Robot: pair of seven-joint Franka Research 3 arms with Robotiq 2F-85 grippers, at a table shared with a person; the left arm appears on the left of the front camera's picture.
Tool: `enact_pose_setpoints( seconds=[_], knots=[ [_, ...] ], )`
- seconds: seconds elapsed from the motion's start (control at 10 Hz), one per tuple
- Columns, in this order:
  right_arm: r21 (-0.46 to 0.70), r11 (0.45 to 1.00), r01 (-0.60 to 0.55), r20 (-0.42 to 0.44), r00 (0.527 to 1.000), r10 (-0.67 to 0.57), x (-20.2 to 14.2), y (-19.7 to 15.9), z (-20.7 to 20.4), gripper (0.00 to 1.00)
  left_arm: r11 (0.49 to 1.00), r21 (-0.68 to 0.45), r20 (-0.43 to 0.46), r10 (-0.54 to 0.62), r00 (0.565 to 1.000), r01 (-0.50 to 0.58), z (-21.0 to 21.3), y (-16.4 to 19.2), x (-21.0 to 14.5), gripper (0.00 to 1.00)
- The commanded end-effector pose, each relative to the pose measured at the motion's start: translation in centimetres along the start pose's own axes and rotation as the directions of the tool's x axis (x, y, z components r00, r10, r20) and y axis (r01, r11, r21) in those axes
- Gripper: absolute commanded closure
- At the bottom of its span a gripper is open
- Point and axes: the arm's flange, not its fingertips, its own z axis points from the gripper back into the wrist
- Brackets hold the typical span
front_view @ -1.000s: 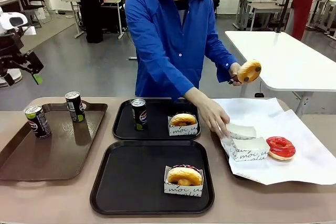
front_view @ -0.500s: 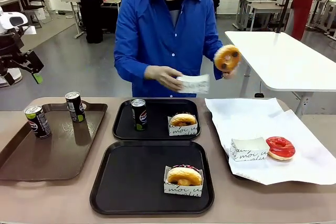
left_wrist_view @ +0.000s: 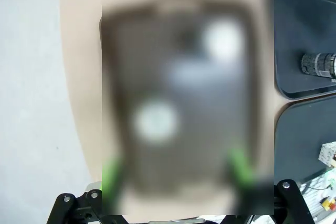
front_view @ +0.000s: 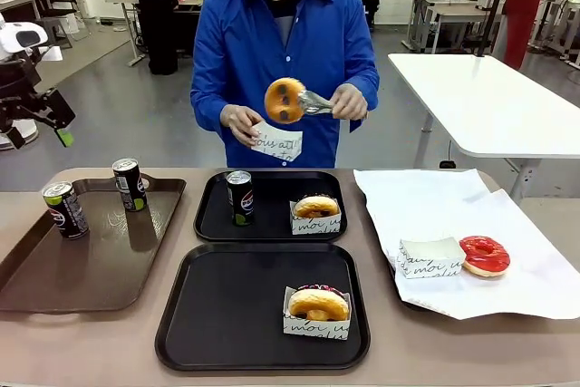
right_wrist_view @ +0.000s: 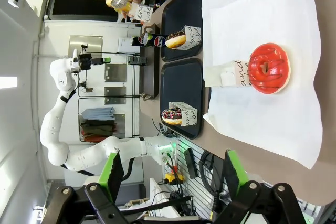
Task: Set up donuts and drinks on trays.
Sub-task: Pick up one Pepsi coke from the Handle tray and place it on the Flat Tray without a Pepsi coke.
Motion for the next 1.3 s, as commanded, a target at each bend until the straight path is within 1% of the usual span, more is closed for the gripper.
enact_pose_setpoints(
  seconds=[0.0,0.2,0.4,0.7,0.9,1.2],
  knots=[
    [0.017,1.0,-0.014,0.003,1.0,0.014,0.0,0.1,0.0,0.0,0.995,0.068,0.051,-0.076,0.996,0.073,-2.2,0.3,-2.2,0.0],
    [0.017,1.0,-0.014,0.003,1.0,0.014,0.0,0.1,0.0,0.0,0.992,0.07,0.061,-0.105,0.993,0.101,-3.9,0.2,-2.2,0.0],
    [0.017,1.0,-0.014,0.003,1.0,0.014,0.0,0.1,0.0,0.0,0.992,0.081,0.08,-0.104,0.991,0.097,-5.5,0.5,-2.7,0.0],
    [0.017,1.0,-0.014,0.003,1.0,0.014,0.0,0.1,0.0,0.0,0.992,0.101,0.031,-0.079,0.996,0.075,-7.3,0.8,-1.2,0.0],
    [0.017,1.0,-0.014,0.003,1.0,0.014,0.0,0.1,0.0,0.0,0.995,0.084,0.004,-0.059,0.998,0.059,-8.4,0.7,0.2,0.0],
    [0.017,1.0,-0.014,0.003,1.0,0.014,0.0,0.1,0.0,0.0,0.994,0.091,-0.03,-0.059,0.998,0.061,-9.5,0.8,0.2,0.0]
  ],
)
